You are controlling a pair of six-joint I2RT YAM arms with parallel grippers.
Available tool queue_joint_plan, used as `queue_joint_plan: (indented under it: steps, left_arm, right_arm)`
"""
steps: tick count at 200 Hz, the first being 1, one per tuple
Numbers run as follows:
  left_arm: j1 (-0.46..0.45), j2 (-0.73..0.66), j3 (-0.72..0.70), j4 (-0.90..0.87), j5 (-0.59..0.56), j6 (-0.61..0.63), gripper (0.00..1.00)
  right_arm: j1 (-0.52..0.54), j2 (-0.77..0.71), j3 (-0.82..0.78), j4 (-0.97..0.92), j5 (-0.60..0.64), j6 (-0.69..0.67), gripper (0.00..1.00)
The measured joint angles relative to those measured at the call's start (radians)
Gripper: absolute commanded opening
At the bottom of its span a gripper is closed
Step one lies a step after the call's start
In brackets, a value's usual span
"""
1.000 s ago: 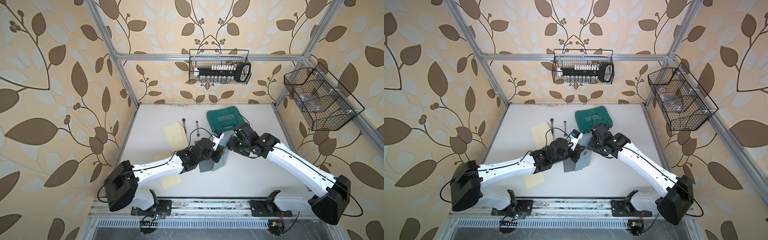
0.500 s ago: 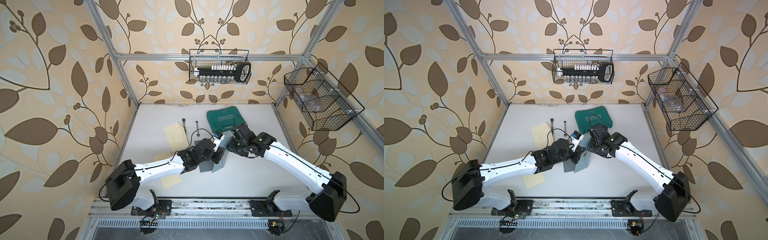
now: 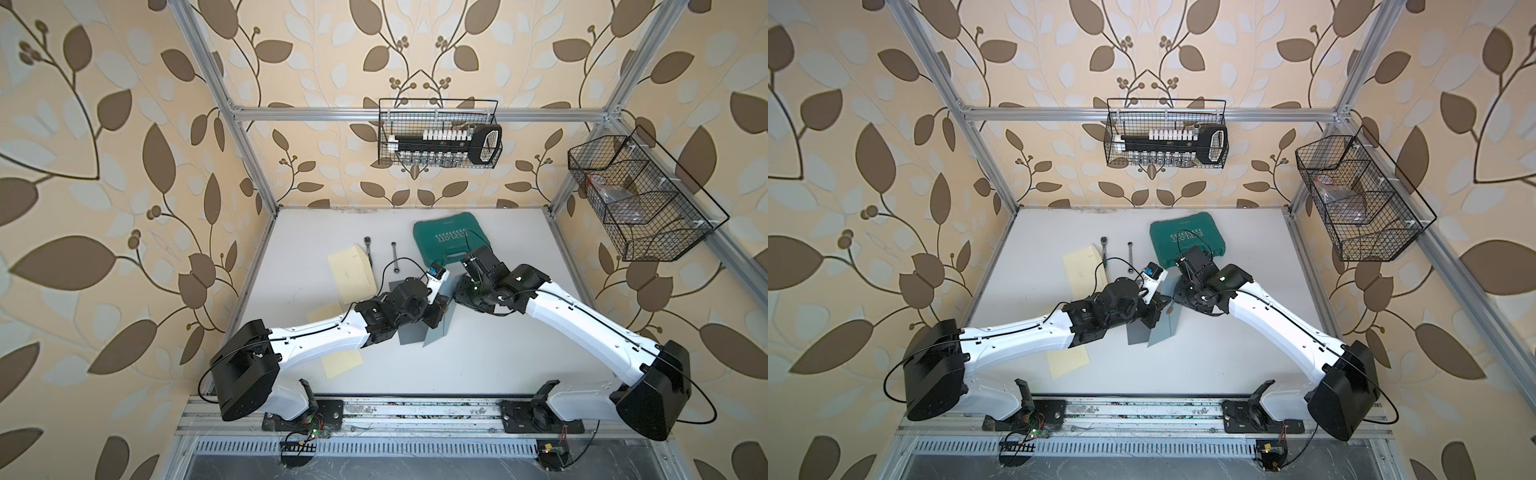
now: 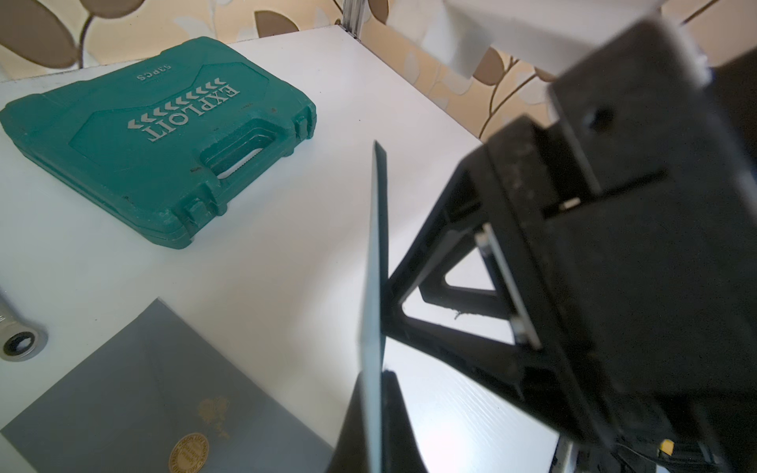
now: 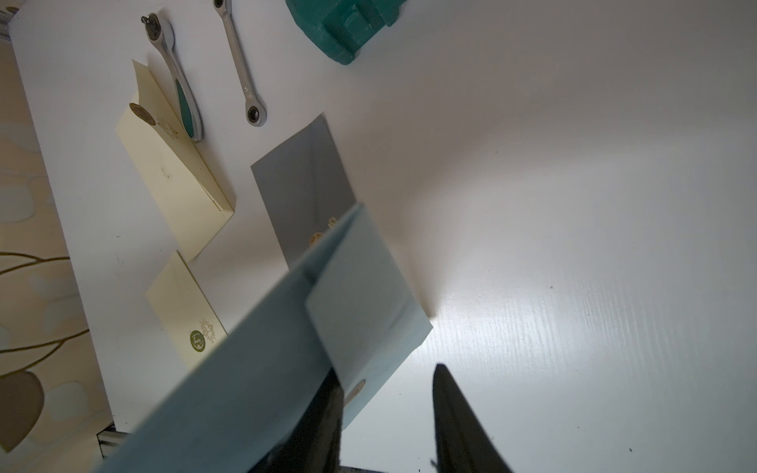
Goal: Open the envelope
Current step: Open the envelope flap on the envelope.
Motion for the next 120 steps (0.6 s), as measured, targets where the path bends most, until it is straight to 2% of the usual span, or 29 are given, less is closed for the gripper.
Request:
queue_joint_plan:
  steps: [120]
  left_arm:
    - [0.0, 0.0, 0.0, 0.0, 0.001, 0.0, 0.0]
  right_arm:
    - [0.0, 0.001, 0.0, 0.004, -0.01, 0.01, 0.32]
